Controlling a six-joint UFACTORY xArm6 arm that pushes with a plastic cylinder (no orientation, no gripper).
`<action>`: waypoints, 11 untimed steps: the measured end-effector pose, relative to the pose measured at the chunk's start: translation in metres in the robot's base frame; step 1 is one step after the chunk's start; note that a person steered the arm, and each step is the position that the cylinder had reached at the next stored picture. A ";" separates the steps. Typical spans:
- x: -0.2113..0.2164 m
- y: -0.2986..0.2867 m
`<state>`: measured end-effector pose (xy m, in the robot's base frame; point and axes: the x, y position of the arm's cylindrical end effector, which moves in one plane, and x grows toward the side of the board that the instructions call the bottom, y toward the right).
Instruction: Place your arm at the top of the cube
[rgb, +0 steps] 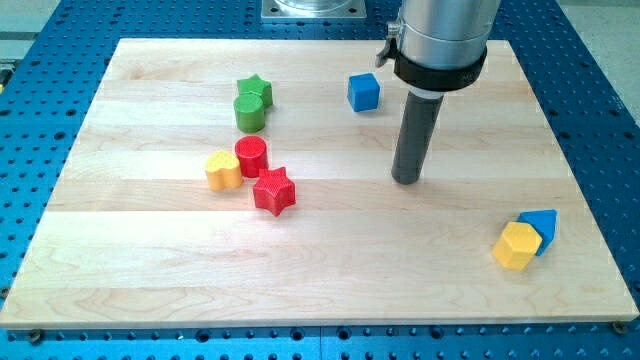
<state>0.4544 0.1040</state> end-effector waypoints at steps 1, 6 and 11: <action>0.000 0.000; -0.013 0.002; -0.219 0.035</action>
